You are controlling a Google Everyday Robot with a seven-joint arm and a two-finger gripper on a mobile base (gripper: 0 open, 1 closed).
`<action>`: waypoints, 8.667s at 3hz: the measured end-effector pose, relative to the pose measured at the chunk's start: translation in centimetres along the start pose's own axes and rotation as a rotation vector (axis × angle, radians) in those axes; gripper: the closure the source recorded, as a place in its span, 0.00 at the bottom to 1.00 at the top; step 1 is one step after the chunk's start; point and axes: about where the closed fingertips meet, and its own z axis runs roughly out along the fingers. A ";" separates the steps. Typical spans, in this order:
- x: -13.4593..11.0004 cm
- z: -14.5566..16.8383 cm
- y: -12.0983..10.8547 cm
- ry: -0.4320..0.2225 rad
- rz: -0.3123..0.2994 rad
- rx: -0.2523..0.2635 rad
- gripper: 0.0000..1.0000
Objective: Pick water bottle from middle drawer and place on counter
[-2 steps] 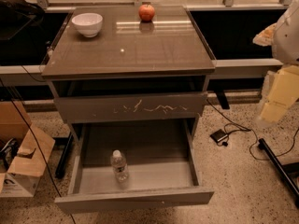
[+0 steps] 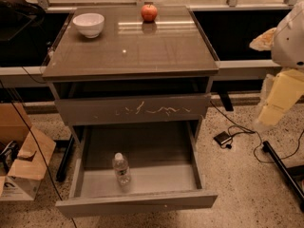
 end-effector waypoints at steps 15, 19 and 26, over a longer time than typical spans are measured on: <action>-11.9 41.3 6.5 -0.878 0.382 -0.292 0.00; -16.7 54.9 7.8 -0.942 0.446 -0.378 0.00; -21.0 40.8 5.5 -1.059 0.255 -0.349 1.00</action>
Offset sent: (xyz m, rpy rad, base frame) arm -0.0044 0.0168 0.0043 0.0623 0.0074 0.0228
